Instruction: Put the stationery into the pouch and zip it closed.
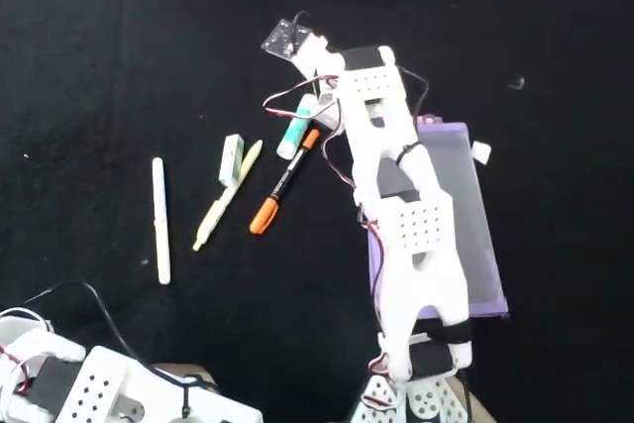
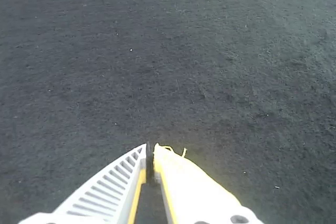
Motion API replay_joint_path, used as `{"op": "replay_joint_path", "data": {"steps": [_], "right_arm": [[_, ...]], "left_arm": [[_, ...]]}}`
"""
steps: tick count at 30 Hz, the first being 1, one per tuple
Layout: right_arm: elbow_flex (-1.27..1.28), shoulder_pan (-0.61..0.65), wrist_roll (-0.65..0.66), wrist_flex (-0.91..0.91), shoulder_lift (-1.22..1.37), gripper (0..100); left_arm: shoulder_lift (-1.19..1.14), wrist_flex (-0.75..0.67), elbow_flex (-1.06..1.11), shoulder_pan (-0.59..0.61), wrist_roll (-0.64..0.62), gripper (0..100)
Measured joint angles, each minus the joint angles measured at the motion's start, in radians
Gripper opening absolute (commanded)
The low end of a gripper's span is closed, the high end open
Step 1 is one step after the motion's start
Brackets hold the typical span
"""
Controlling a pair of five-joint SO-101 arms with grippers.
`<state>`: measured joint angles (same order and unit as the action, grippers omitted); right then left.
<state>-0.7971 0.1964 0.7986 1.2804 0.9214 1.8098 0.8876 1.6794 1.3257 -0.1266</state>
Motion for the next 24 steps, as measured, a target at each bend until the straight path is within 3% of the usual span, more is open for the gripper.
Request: {"op": "replay_joint_path", "data": {"steps": [19, 24], "right_arm": [[-0.057, -0.008, 0.017, 0.002, 0.117, 15.5], [-0.060, -0.011, 0.017, 0.002, 0.109, 2.8]], "left_arm": [[0.000, 0.000, 0.000, 0.000, 0.000, 3], [0.000, 0.000, 0.000, 0.000, 0.000, 3]]}}
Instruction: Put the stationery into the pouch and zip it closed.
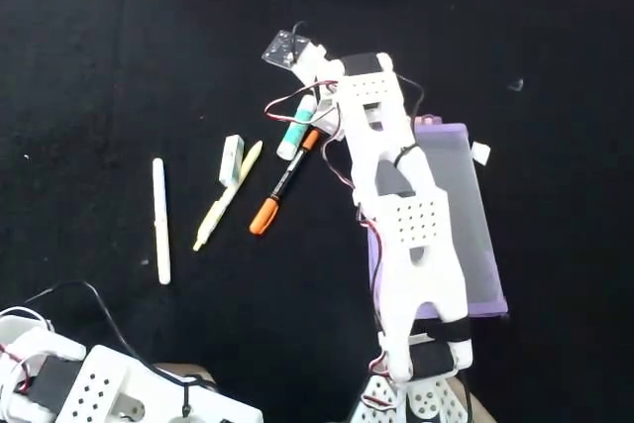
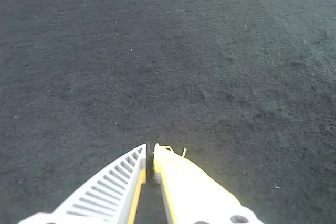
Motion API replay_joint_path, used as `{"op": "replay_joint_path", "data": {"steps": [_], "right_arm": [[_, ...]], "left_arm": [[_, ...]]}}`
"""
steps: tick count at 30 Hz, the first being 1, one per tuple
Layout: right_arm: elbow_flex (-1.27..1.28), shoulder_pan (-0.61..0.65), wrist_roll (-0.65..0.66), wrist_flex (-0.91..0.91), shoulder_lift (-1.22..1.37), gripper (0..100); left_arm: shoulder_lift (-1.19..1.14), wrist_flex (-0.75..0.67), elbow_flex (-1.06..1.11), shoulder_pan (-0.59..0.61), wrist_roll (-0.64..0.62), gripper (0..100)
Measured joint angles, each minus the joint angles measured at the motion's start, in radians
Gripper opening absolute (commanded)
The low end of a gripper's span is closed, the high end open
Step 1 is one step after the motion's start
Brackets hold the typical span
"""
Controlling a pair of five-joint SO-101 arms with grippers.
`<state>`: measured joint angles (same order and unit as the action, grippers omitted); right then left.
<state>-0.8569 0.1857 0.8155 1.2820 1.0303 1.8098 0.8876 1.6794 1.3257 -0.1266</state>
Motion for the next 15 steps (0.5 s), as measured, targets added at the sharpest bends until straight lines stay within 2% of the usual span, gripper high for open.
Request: {"op": "replay_joint_path", "data": {"steps": [8, 15], "right_arm": [[0.000, -0.005, 0.000, 0.133, -0.072, 1.0], [-0.006, -0.002, 0.000, 0.160, -0.178, 1.1]], "left_arm": [[0.000, 0.000, 0.000, 0.000, 0.000, 3], [0.000, -0.005, 0.000, 0.000, 0.000, 3]]}}
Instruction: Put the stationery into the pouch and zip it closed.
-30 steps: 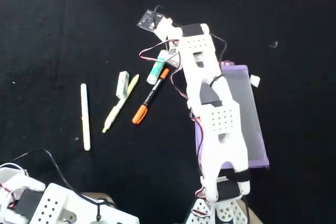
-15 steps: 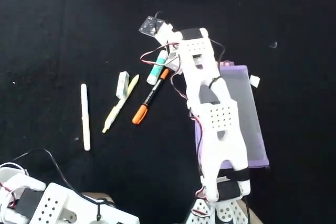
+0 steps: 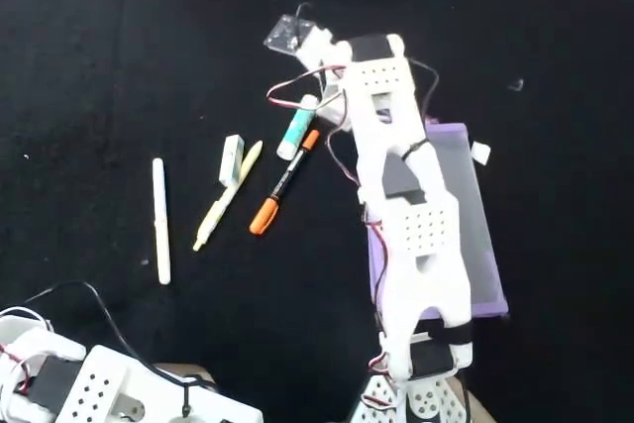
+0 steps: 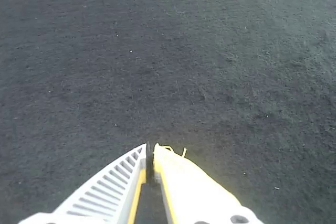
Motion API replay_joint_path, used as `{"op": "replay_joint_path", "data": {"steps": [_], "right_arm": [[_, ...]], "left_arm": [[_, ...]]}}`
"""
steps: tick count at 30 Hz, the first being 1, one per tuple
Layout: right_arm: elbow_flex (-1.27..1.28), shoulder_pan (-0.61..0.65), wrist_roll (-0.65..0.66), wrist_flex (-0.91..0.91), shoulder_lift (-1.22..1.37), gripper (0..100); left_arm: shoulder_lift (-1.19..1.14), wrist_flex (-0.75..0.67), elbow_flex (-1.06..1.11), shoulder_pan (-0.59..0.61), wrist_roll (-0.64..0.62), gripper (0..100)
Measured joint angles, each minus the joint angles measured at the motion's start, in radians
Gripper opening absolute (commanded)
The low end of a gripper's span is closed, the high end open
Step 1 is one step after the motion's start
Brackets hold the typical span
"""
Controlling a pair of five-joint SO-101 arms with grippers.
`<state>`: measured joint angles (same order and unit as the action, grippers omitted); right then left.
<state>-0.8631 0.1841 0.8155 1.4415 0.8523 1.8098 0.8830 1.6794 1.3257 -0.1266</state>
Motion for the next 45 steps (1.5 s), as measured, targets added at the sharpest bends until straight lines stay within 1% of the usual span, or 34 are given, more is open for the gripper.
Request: {"op": "replay_joint_path", "data": {"steps": [5, 10, 14, 19, 26, 32, 34, 37, 39, 41, 45], "right_arm": [[-0.152, 0.011, 0.000, 0.066, -0.061, 1.1], [-0.374, 0.109, 0.000, 0.169, -0.097, 1.1], [-0.551, 0.187, 0.000, 0.207, -0.106, 1.1], [-0.736, 0.201, 0.000, 0.238, -0.117, 1.1], [-0.747, 0.199, 0.000, 0.242, -0.288, 1.1], [-0.749, 0.199, -0.015, 0.147, -0.445, 1.1], [-0.749, 0.199, -0.048, 0.112, -0.463, 1.1], [-0.749, 0.201, -0.072, 0.063, -0.477, 1.1], [-0.749, 0.213, -0.077, 0.044, -0.477, 1.1], [-0.749, 0.229, -0.078, 0.040, -0.477, 1.1], [-0.749, 0.258, -0.078, 0.037, -0.514, 1.1]], "left_arm": [[0.000, 0.000, 0.000, 0.000, 0.000, 3], [0.000, 0.000, 0.000, 0.000, 0.000, 3], [0.000, 0.000, 0.000, 0.000, 0.000, 3], [0.000, 0.000, 0.000, 0.000, 0.000, 3], [0.000, 0.000, 0.000, 0.000, 0.000, 3], [0.000, 0.000, 0.000, 0.000, 0.000, 4], [0.000, 0.000, 0.000, 0.000, 0.000, 10], [0.000, 0.000, 0.000, 0.000, 0.000, 26], [0.000, 0.002, 0.000, -0.021, 0.000, 34], [0.000, 0.034, 0.000, -0.066, 0.000, 37], [0.000, 0.101, 0.000, -0.215, 0.000, 35]]}}
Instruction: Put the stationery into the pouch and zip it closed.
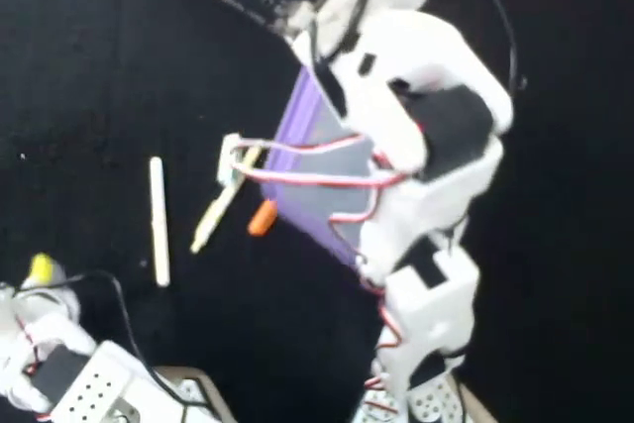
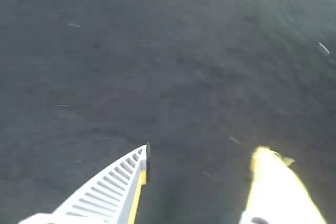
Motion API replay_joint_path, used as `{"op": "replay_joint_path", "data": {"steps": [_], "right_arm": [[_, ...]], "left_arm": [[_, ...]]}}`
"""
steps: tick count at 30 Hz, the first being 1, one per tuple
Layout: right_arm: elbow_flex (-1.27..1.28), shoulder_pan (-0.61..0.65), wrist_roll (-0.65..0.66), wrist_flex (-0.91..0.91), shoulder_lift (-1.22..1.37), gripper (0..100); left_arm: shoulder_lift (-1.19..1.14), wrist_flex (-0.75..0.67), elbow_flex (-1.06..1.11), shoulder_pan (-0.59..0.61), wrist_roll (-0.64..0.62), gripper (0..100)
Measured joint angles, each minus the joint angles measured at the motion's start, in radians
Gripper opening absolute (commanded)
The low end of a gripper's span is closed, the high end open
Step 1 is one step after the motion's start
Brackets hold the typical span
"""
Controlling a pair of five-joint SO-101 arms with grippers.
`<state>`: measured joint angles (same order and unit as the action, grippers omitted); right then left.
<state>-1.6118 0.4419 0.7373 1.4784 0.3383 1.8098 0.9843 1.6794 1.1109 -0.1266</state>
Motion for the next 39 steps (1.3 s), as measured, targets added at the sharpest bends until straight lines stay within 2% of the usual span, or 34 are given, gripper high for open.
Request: {"op": "replay_joint_path", "data": {"steps": [7, 10, 19, 22, 28, 34, 39], "right_arm": [[0.000, 0.034, -0.015, 0.023, -0.097, 1.1], [-0.002, 0.034, -0.032, 0.044, -0.146, 1.1], [-0.002, 0.034, -0.035, 0.095, -0.163, 1.1], [-0.002, 0.034, -0.035, 0.095, -0.163, 1.1], [0.074, 0.034, -0.037, 0.020, -0.163, 1.1], [0.193, 0.084, -0.118, -0.064, -0.161, 1.1], [0.193, 0.144, -0.130, -0.066, -0.161, 1.1]], "left_arm": [[0.000, 0.018, -0.083, -0.215, 0.000, 32], [0.000, 0.020, -0.155, -0.354, -0.021, 32], [0.005, 0.020, -0.361, -0.971, -0.198, 32], [0.006, 0.020, -0.397, -1.123, -0.221, 32], [0.009, 0.020, -0.466, -1.304, -0.222, 32], [0.011, 0.017, -0.526, -1.525, -0.222, 32], [0.012, -0.095, -0.514, -1.732, -0.218, 32]]}}
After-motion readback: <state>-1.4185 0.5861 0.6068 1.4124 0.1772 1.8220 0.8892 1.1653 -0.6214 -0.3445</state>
